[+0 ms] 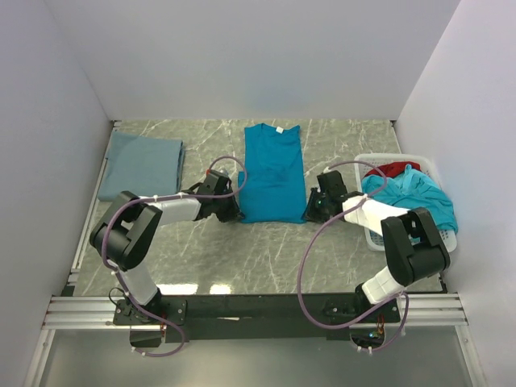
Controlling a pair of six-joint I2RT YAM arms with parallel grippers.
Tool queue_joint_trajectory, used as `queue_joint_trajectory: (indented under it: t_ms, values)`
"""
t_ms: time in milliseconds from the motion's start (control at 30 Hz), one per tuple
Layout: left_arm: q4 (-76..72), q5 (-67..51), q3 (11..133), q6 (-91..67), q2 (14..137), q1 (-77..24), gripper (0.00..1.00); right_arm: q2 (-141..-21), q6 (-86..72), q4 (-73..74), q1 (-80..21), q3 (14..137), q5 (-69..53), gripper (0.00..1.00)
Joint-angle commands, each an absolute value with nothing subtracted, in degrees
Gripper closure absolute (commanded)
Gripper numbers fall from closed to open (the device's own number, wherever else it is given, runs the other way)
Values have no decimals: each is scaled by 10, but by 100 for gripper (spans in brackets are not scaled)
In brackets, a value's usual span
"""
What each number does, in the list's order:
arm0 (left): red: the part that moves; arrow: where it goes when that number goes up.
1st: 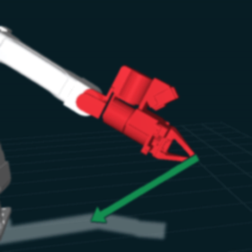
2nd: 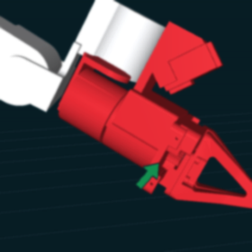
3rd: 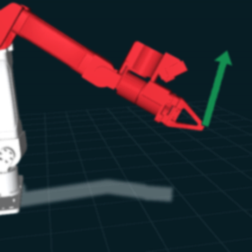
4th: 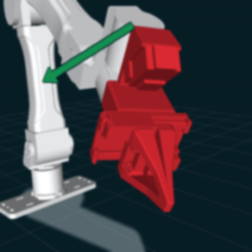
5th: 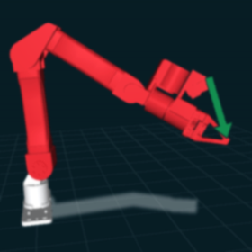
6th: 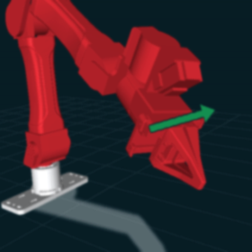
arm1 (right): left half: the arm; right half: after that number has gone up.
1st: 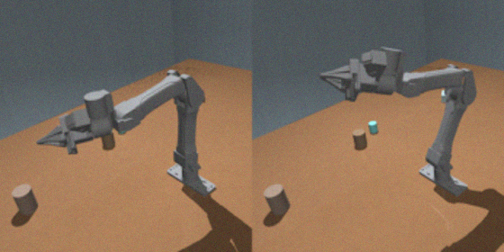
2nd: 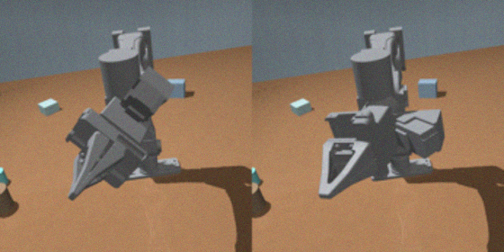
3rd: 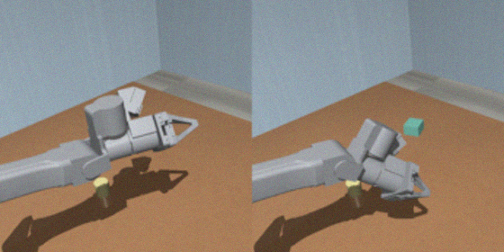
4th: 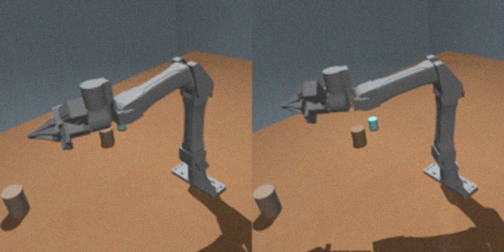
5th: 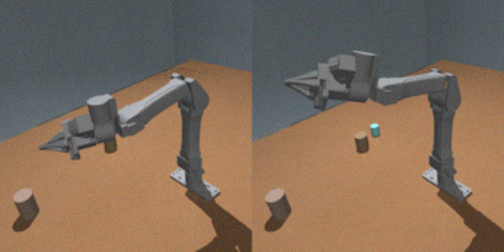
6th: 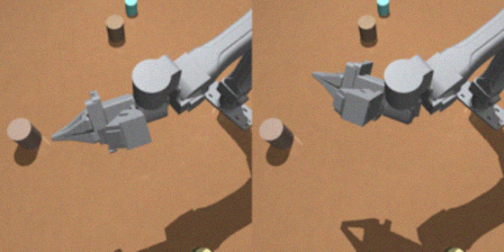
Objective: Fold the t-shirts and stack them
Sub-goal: Fold the tshirt
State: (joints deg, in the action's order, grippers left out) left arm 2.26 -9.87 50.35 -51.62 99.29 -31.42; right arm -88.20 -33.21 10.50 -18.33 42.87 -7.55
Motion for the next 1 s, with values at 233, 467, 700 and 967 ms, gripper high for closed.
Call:
queue_joint_trajectory:
  t_ms: [233,467,700,967]
  values:
    - [-29,-91,392,-520,900,-324,99,-783,-337,94,-192,352,-183,100]
    - [38,-45,275,-563,724,-365,99,-624,-354,182,-263,257,-185,100]
    - [206,-5,249,-620,497,-466,99,-407,-414,314,-352,239,-220,100]
    - [206,-18,326,-571,500,-473,99,-305,-397,325,-350,311,-173,100]
